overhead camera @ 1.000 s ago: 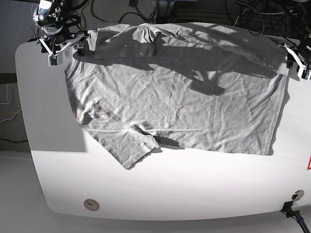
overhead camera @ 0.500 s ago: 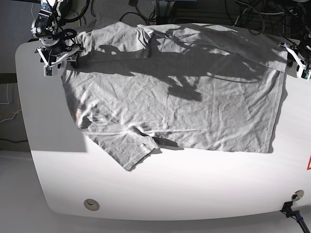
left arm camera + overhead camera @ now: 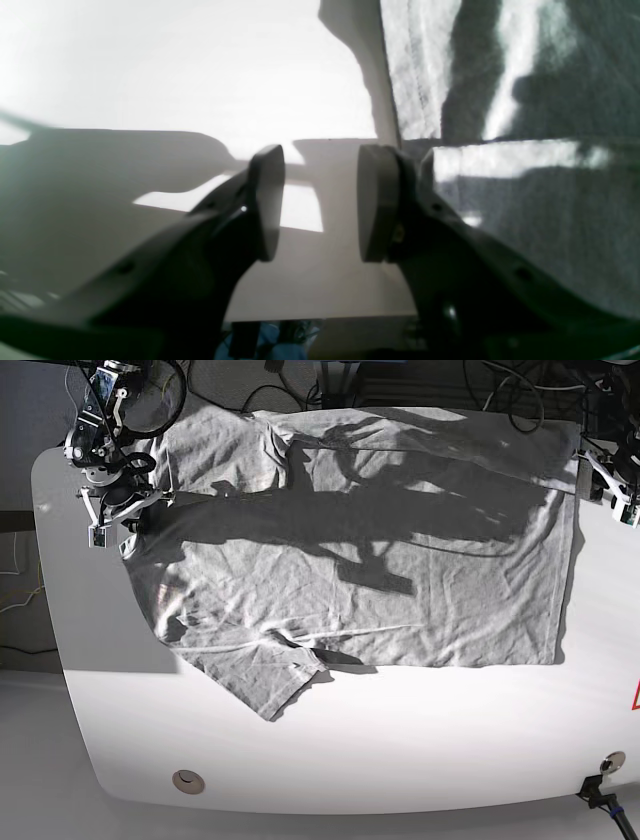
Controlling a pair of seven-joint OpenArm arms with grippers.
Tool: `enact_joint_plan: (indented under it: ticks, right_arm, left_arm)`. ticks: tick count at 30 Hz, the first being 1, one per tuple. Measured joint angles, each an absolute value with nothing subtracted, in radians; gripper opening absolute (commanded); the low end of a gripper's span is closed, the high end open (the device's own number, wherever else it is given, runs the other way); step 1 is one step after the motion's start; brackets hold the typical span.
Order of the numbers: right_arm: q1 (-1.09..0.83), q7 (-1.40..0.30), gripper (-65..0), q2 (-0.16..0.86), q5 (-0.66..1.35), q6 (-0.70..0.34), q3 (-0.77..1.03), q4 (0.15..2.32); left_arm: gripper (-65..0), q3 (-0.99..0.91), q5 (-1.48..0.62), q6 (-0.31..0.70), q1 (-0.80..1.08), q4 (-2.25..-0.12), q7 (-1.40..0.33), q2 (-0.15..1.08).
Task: Fold the T-shirt properly
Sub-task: 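Open both grippers and release the shirt edge, then move both grippers along the shirt sides to the opposite sleeve-side edge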
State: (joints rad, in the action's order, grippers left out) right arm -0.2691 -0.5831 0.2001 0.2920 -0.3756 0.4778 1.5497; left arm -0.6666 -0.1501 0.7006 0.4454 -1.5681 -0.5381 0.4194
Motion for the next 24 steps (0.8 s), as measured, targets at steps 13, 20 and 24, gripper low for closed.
enact_joint_plan:
  ticks: [13, 20, 24]
  right_arm:
    - [-0.211, -0.606, -65.0, 0.197, 0.277, -0.37, 0.474, 1.529]
    - [-0.211, -0.606, -65.0, 0.197, 0.277, -0.371, 0.474, 1.529]
    - [-0.211, -0.605, -65.0, 0.197, 0.277, -0.371, 0.474, 1.528]
  left_arm:
    - [-42.6, -0.662, -0.15, 0.701, 0.384, -1.562, -0.542, 0.419]
    - [-42.2, -0.622, -0.15, 0.699, 0.34, -1.562, -0.567, 0.421]
    - [-36.2, -0.618, -0.142, 0.704, 0.315, -1.558, -0.614, 0.416]
